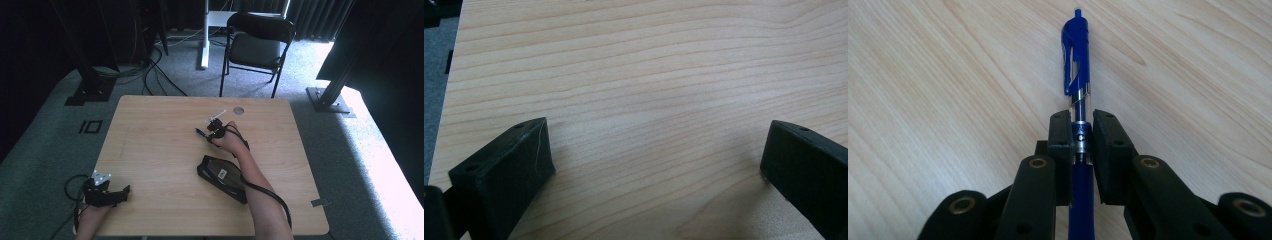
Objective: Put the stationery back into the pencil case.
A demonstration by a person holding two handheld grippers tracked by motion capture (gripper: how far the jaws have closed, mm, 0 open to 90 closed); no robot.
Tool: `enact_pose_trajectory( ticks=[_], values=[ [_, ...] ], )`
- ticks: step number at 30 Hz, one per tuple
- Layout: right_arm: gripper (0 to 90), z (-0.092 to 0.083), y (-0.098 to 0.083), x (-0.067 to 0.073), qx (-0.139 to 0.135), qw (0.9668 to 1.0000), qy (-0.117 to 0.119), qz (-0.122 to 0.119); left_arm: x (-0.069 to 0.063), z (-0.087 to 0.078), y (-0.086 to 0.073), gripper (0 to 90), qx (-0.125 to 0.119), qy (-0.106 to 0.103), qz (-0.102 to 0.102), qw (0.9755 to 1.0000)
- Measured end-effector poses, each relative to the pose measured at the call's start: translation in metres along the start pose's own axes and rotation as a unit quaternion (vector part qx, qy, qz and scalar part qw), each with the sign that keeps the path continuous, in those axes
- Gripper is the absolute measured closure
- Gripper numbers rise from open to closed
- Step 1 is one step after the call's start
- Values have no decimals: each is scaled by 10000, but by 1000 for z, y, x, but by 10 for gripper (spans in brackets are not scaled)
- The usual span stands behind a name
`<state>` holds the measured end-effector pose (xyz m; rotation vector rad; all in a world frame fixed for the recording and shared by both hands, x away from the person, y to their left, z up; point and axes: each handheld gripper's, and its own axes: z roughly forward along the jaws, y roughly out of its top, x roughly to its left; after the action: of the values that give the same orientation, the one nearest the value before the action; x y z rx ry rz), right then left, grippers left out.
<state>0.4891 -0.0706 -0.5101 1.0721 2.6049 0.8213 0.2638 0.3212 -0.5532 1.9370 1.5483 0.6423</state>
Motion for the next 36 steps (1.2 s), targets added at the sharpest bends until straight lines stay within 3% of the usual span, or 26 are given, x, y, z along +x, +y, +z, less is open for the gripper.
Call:
enact_pose_trajectory(
  ticks=[18,36],
  values=[
    [795,-29,-14,-11,-289,9994,114,159,0,0,0,6,0,0,-1,10000],
    [795,-54,-48,-27,-449,9984,226,249,0,0,0,6,0,0,0,10000]
  ],
)
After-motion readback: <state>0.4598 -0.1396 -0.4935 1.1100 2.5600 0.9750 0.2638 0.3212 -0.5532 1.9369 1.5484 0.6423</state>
